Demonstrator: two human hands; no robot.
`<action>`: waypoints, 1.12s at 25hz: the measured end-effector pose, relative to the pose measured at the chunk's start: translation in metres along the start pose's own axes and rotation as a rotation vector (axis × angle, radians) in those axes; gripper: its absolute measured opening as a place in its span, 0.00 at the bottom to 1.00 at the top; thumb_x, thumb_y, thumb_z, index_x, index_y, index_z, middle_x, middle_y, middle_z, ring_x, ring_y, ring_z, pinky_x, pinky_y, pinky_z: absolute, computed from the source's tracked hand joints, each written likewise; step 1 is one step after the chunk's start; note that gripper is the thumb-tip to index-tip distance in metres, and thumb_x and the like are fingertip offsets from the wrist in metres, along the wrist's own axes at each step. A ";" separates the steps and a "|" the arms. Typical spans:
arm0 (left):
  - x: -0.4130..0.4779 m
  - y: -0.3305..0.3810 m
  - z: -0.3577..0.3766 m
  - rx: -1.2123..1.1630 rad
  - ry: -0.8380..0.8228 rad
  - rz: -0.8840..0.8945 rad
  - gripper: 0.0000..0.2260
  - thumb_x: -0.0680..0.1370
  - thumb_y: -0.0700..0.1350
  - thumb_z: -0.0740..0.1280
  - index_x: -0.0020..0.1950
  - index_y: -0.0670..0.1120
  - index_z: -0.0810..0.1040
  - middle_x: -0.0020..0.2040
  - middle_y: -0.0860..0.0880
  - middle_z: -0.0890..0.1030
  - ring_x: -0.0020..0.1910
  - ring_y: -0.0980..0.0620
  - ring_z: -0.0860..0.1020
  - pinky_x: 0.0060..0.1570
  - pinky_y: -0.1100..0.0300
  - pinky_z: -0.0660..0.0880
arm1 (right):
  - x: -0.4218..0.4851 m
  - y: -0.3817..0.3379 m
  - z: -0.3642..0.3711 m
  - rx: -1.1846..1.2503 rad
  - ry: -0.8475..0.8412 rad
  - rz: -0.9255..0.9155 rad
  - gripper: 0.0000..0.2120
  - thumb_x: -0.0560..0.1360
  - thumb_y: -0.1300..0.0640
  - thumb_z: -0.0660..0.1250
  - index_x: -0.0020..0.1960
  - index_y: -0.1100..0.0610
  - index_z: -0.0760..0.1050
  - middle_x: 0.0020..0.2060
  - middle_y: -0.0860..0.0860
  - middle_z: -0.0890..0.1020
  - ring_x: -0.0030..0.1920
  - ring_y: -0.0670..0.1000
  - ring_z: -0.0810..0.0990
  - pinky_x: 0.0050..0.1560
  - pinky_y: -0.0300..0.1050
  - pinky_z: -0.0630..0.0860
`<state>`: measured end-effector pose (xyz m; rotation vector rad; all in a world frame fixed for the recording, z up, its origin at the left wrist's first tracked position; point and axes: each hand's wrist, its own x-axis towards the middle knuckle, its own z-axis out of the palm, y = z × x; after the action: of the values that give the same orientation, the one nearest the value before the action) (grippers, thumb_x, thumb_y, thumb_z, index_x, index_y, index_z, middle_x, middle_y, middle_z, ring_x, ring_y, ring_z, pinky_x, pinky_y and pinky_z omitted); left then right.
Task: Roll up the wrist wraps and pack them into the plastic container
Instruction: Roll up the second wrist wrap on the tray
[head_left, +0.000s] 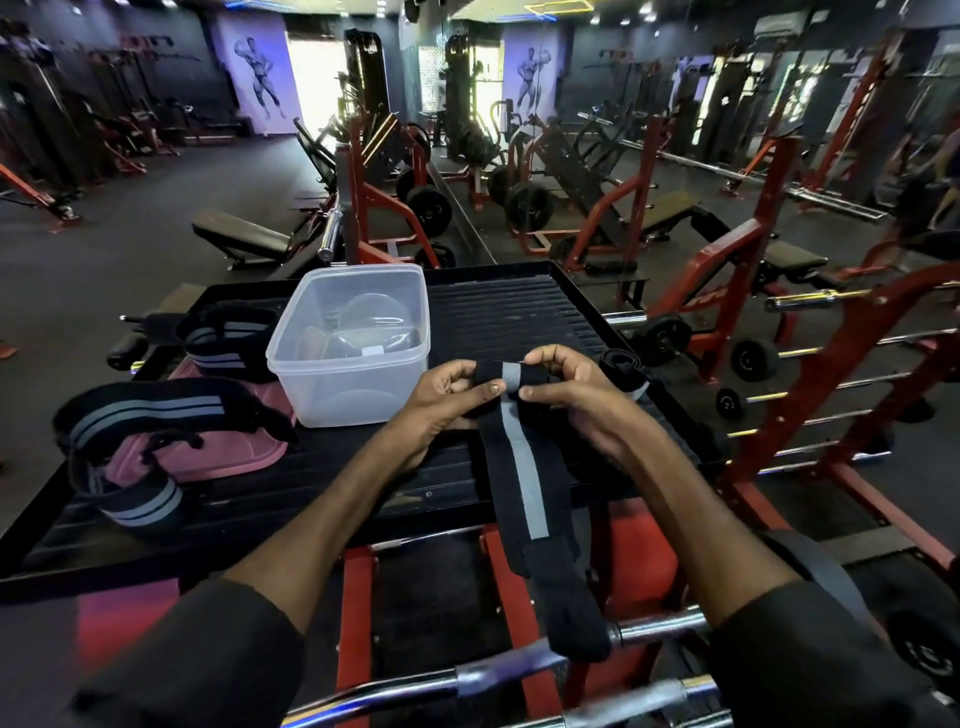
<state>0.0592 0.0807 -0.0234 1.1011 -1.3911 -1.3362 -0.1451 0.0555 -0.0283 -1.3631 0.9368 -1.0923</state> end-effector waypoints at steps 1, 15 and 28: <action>0.001 -0.001 -0.001 0.007 0.004 0.010 0.13 0.78 0.44 0.72 0.62 0.45 0.79 0.48 0.52 0.87 0.47 0.61 0.84 0.37 0.67 0.78 | -0.001 -0.006 0.002 0.167 -0.006 0.089 0.11 0.73 0.68 0.72 0.48 0.53 0.79 0.43 0.51 0.83 0.43 0.50 0.81 0.42 0.45 0.78; 0.001 -0.007 -0.009 0.049 -0.153 -0.049 0.17 0.79 0.46 0.70 0.67 0.49 0.76 0.58 0.54 0.84 0.57 0.57 0.82 0.52 0.60 0.79 | -0.009 0.006 -0.005 -0.150 -0.029 0.095 0.13 0.78 0.46 0.71 0.58 0.51 0.79 0.44 0.43 0.83 0.46 0.43 0.80 0.45 0.43 0.73; -0.003 -0.020 -0.003 0.177 -0.165 -0.023 0.19 0.72 0.36 0.77 0.60 0.47 0.79 0.48 0.54 0.85 0.50 0.54 0.82 0.53 0.54 0.81 | -0.025 0.004 -0.013 -0.089 -0.167 0.028 0.23 0.65 0.75 0.75 0.53 0.55 0.77 0.53 0.57 0.80 0.53 0.52 0.78 0.55 0.49 0.77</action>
<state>0.0636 0.0826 -0.0438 1.1464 -1.6483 -1.3658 -0.1642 0.0760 -0.0350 -1.4852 0.8873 -0.9099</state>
